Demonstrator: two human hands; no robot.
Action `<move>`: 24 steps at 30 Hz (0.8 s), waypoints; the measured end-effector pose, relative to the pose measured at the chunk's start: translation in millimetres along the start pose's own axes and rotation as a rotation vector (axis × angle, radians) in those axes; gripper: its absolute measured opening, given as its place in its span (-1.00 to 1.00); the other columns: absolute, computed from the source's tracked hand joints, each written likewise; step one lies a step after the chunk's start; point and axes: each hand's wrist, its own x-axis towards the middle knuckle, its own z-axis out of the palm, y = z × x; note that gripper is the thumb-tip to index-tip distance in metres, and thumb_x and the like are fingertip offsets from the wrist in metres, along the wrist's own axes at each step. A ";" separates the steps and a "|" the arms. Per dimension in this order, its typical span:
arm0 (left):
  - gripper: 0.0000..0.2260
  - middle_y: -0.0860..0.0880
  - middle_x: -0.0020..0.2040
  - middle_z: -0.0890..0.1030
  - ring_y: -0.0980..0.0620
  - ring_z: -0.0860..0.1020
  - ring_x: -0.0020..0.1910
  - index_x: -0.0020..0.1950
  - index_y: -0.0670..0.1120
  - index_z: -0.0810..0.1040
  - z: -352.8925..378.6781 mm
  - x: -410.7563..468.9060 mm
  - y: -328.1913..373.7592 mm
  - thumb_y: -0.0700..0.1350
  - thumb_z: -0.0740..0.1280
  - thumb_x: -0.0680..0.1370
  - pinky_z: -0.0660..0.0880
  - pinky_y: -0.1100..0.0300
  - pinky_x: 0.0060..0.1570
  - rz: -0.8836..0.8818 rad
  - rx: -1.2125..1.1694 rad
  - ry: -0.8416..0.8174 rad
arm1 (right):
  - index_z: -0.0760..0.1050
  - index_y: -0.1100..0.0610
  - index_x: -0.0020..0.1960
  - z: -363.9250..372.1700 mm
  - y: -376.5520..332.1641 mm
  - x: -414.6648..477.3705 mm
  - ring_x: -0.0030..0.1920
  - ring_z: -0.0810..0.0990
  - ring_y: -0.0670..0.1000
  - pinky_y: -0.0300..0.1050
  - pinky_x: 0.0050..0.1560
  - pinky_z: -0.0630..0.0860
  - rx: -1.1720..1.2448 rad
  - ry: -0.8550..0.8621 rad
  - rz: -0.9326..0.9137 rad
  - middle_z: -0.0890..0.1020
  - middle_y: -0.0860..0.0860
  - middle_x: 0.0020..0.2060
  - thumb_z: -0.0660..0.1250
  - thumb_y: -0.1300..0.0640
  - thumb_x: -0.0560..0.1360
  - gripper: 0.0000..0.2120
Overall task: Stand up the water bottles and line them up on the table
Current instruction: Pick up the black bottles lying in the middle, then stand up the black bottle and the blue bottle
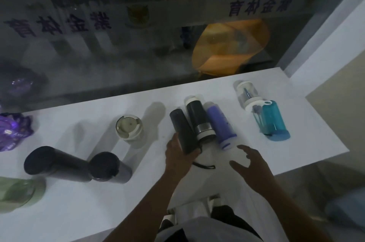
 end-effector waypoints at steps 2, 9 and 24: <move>-0.17 -0.10 0.34 0.43 -0.14 0.43 0.30 0.47 -0.06 0.24 17.0 5.4 -11.3 0.10 0.56 0.32 0.40 0.03 0.20 -0.154 0.009 -0.001 | 0.36 0.03 0.39 0.8 1.6 7.0 0.24 0.45 0.02 -0.12 0.21 0.36 -0.013 -0.009 -0.023 0.45 0.05 0.32 0.47 -0.03 0.42 -0.40; -0.08 -0.08 0.26 0.48 -0.18 0.47 0.22 0.44 0.06 0.19 66.3 25.1 -26.7 0.29 0.45 0.16 0.45 -0.17 0.22 -0.423 -0.040 0.098 | 0.26 0.00 0.44 -14.9 24.7 33.4 0.24 0.42 -0.03 -0.16 0.22 0.35 -0.060 -0.191 -0.109 0.37 0.04 0.38 0.44 -0.06 0.43 -0.35; -0.28 -0.05 0.21 0.50 -0.07 0.53 0.10 0.39 -0.01 0.31 84.2 -22.9 -38.5 -0.08 0.58 0.32 0.51 0.22 -0.12 -0.450 -0.142 0.348 | 0.40 0.02 0.32 -26.4 67.6 112.0 0.12 0.53 -0.01 -0.07 0.14 0.48 0.017 -0.311 -0.301 0.52 0.02 0.18 0.45 -0.15 0.36 -0.41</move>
